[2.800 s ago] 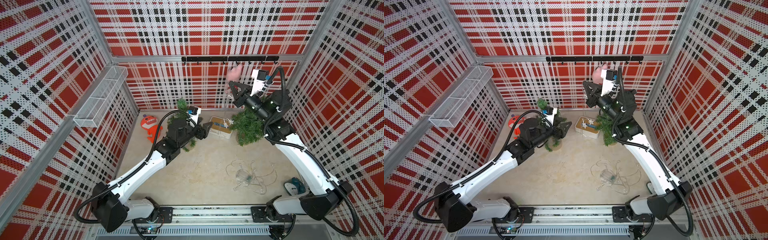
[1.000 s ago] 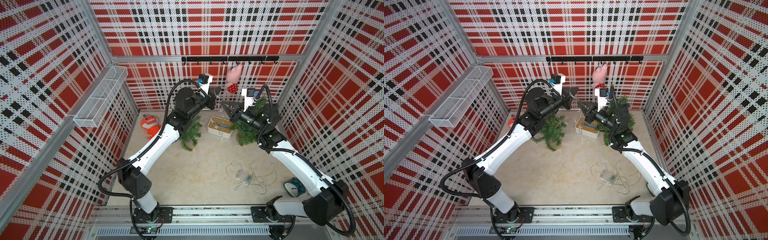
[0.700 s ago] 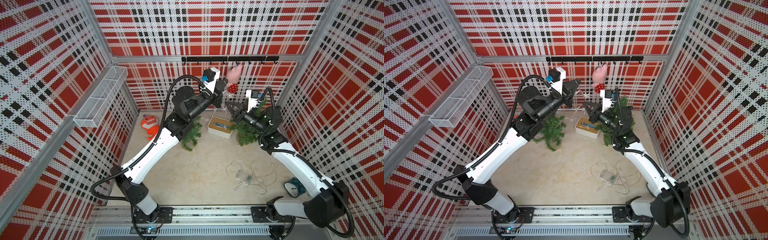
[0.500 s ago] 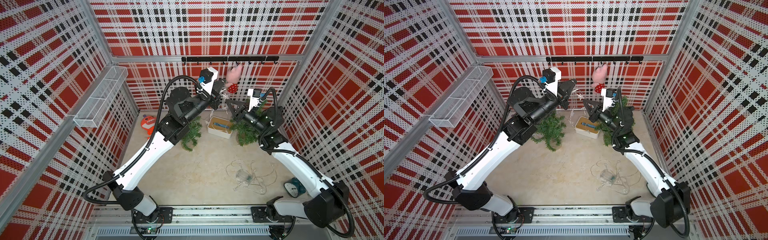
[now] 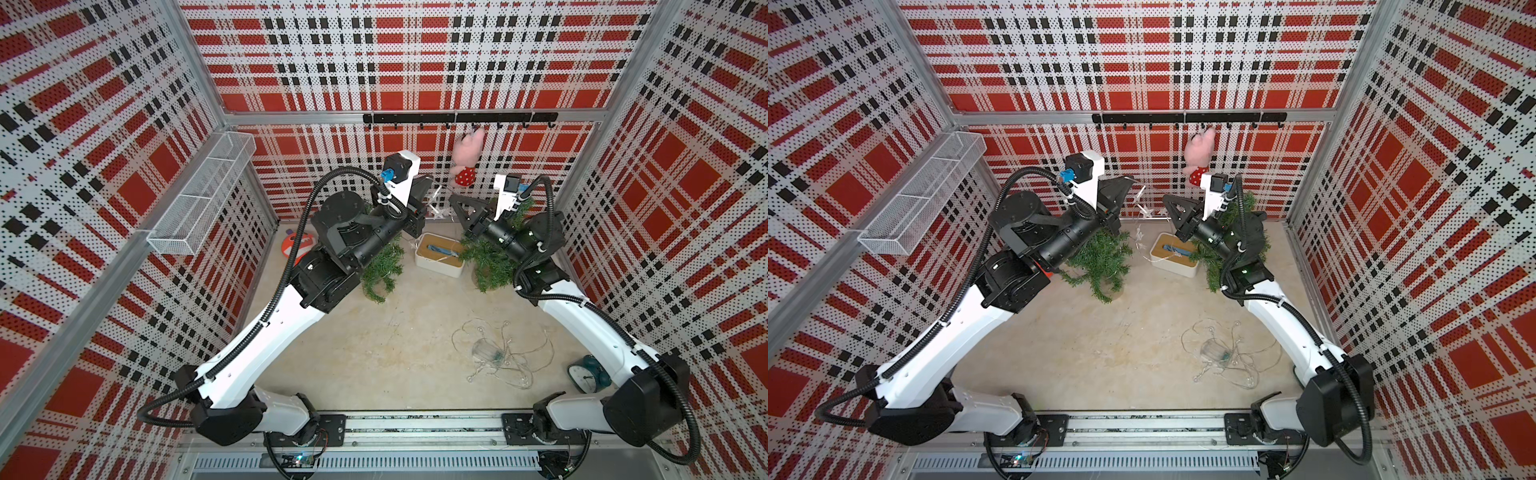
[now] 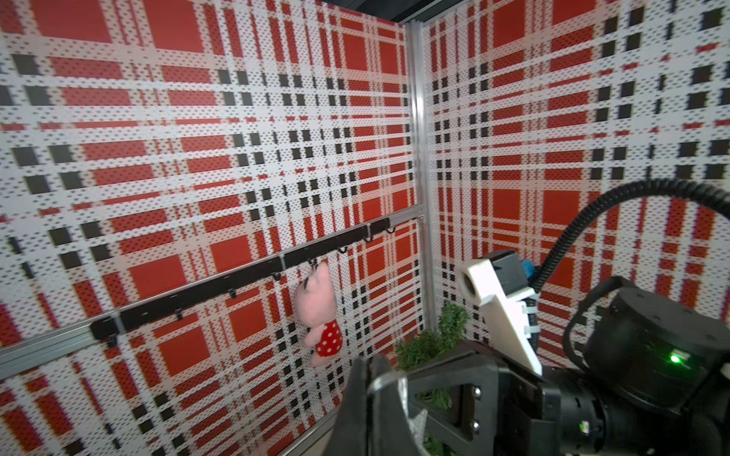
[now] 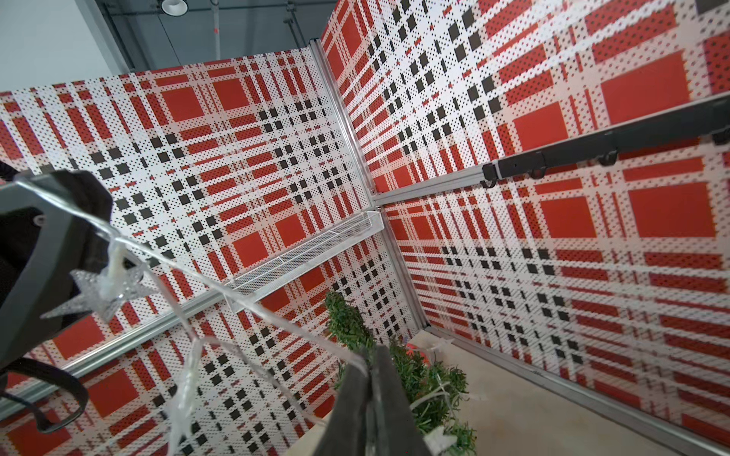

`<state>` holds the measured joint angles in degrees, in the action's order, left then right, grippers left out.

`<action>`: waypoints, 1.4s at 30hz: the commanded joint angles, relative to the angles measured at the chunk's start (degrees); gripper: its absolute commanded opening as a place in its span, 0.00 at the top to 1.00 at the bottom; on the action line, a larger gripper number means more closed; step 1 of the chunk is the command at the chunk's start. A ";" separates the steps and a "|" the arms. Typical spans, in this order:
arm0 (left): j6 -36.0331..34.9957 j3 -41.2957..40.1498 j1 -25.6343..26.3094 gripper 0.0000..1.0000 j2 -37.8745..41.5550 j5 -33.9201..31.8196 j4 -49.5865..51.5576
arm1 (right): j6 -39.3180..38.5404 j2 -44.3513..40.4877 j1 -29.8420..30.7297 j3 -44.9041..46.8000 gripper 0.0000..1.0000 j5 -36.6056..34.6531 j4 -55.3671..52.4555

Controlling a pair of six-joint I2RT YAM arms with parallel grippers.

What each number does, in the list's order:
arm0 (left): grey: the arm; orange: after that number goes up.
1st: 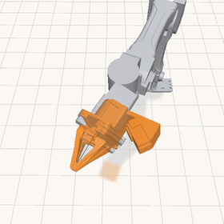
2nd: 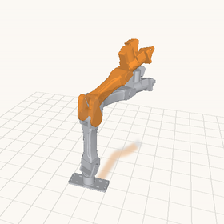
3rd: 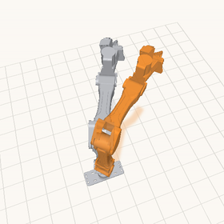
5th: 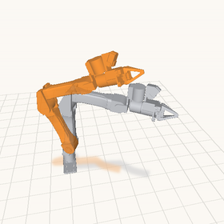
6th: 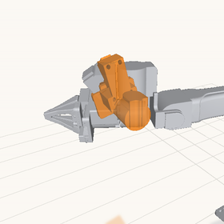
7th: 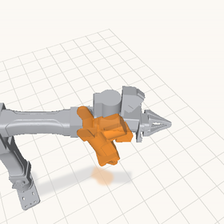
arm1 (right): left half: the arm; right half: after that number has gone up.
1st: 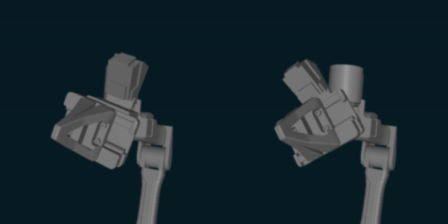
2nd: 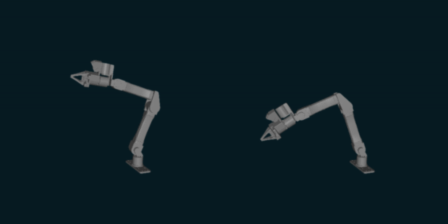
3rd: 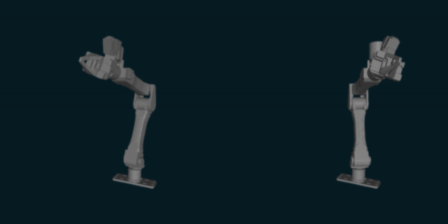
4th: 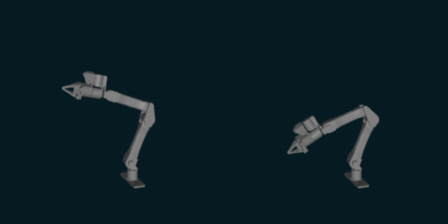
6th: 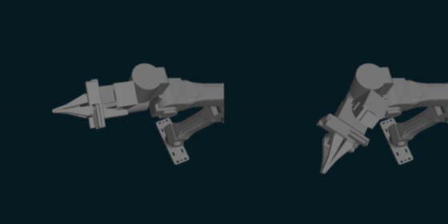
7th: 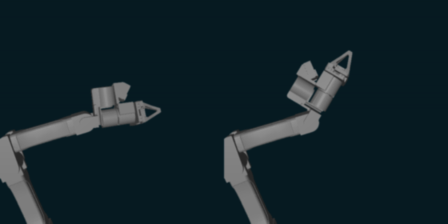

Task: Wrap string light around the christmas tree
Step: Wrap the light string around the Christmas tree.

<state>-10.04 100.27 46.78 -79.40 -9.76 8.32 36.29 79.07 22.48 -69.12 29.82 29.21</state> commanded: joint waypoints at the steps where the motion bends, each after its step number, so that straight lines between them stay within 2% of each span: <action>1: -0.52 1.01 -4.08 0.98 -1.09 -4.88 0.80 | 0.91 4.03 1.10 -1.26 0.85 5.03 -2.45; 3: 5.77 -0.36 -7.80 0.98 -1.68 3.81 -1.26 | -0.98 4.52 2.80 -1.08 0.80 5.66 -3.68; 6: 7.46 -0.95 -8.86 0.98 -2.91 6.06 -5.53 | -4.13 3.80 4.43 2.62 0.53 2.45 -3.45; 10: 6.77 2.22 -8.41 0.99 -5.53 9.93 -7.72 | -7.26 3.98 4.52 6.47 0.42 0.62 -2.76; 13: 3.68 3.19 -6.94 0.98 -6.12 10.40 -9.18 | -8.21 4.03 5.02 9.35 0.36 0.23 -0.96; 15: 2.66 4.56 -6.59 0.98 -6.73 10.15 -9.24 | -9.12 3.58 6.05 12.36 0.32 -2.54 1.93; 17: 2.57 5.21 -6.48 0.98 -7.00 10.76 -9.19 | -10.50 3.20 6.85 15.59 0.31 -6.07 5.42; 20: 2.22 4.47 -5.97 0.98 -6.39 11.84 -10.33 | -9.27 3.28 5.84 18.12 0.38 -10.72 8.59; 23: 2.24 3.88 -5.35 0.98 -6.21 13.07 -11.07 | -5.22 4.17 3.92 18.82 0.48 -10.15 12.22; 25: 2.40 3.88 -4.96 0.98 -6.49 13.27 -11.13 | -2.29 5.54 3.90 18.06 0.50 -8.83 13.25; 30: 2.38 3.17 -4.42 0.98 -7.39 13.53 -11.74 | 3.84 9.67 6.55 16.62 0.48 -7.67 18.60; 34: 2.36 3.42 -4.42 0.98 -8.09 13.39 -11.82 | 8.13 12.15 8.35 15.47 0.43 -7.92 21.24; 39: 2.26 2.91 -4.25 0.98 -8.33 13.44 -11.78 | 17.50 13.72 9.61 15.72 0.37 -7.53 27.10; 42: 2.98 0.66 -4.00 0.98 -7.72 13.52 -13.11 | 19.67 14.55 11.01 14.47 0.33 -8.21 27.71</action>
<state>-6.92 102.52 42.22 -87.48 2.83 -2.46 50.37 92.90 32.38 -52.49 22.04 51.57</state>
